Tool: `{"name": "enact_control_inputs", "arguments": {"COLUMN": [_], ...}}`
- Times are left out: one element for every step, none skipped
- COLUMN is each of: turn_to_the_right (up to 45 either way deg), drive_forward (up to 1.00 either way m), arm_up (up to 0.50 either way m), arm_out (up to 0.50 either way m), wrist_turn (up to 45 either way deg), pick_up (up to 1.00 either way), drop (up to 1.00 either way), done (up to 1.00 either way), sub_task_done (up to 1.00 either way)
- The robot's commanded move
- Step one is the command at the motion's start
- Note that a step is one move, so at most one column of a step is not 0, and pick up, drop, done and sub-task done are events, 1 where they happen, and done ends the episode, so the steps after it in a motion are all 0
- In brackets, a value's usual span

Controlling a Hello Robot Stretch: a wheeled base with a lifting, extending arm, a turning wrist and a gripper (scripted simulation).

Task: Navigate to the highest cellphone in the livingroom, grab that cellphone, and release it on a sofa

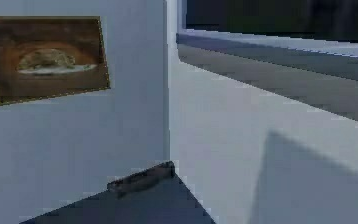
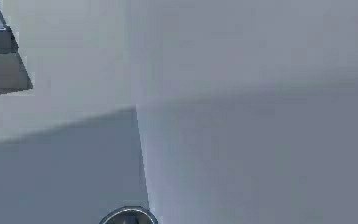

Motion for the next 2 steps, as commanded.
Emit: {"name": "enact_control_inputs", "arguments": {"turn_to_the_right": [-45.0,-39.0], "drive_forward": [0.0,0.0], "arm_up": [0.0,0.0], "arm_out": [0.0,0.0], "wrist_turn": [0.0,0.0], "pick_up": [0.0,0.0], "drop": [0.0,0.0], "done": [0.0,0.0], "sub_task_done": [0.0,0.0]}}
